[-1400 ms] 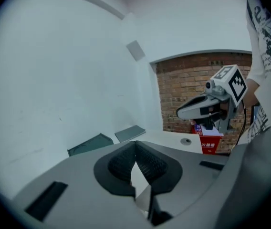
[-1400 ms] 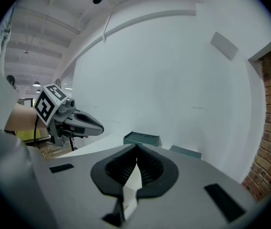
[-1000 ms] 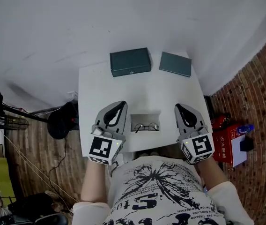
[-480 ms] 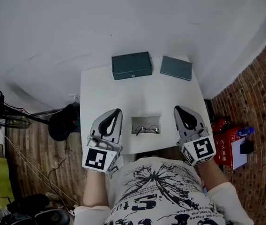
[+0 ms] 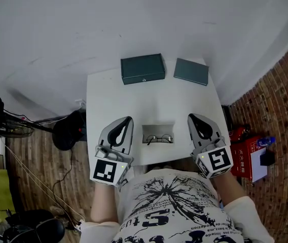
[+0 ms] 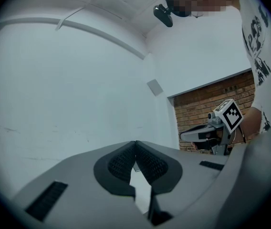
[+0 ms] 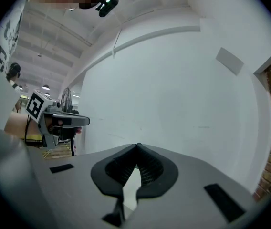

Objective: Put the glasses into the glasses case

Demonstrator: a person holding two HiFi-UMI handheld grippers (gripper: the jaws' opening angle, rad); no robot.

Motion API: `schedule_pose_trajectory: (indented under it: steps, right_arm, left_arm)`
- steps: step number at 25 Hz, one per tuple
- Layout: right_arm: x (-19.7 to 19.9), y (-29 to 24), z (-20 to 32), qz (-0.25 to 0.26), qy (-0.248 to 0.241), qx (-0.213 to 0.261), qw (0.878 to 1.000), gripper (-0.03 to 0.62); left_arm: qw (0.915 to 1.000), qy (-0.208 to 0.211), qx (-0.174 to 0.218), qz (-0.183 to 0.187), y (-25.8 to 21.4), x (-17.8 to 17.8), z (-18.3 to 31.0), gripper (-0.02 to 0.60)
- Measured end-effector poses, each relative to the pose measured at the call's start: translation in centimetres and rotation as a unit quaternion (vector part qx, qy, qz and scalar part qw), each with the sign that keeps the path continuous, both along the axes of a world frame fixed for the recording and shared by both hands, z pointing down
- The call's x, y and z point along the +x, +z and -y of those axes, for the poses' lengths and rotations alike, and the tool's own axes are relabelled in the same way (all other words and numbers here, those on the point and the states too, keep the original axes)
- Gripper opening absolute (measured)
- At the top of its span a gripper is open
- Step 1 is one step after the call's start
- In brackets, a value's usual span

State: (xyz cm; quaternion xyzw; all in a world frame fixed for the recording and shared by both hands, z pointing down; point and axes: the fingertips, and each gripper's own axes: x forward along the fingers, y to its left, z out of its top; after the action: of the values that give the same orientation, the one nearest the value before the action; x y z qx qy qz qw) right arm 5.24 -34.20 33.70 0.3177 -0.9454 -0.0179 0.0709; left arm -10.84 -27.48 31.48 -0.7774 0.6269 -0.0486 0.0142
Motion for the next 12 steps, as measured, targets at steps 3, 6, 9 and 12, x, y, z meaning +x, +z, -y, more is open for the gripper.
schedule_pose_trajectory:
  steps: [3,6,9,12]
  right_arm:
    - [-0.18,0.18,0.23,0.001,0.004,-0.005,1.000,0.014]
    - [-0.30,0.29,0.41,0.002,0.005,-0.005,1.000,0.014]
    - [-0.34,0.42,0.52,0.001,0.003,-0.004,1.000,0.014]
    - [-0.47,0.41,0.58,-0.001,0.000,-0.001,1.000,0.014]
  left_arm:
    - [1.0000,0.002,0.005,-0.001,-0.01,-0.14,0.25,0.012]
    - [1.0000,0.005,0.007,-0.003,0.01,-0.15,0.52,0.012]
    - [1.0000,0.004,0.003,-0.002,0.06,-0.08,0.79,0.012]
    - [1.0000,0.005,0.003,-0.001,0.01,-0.10,0.96,0.012]
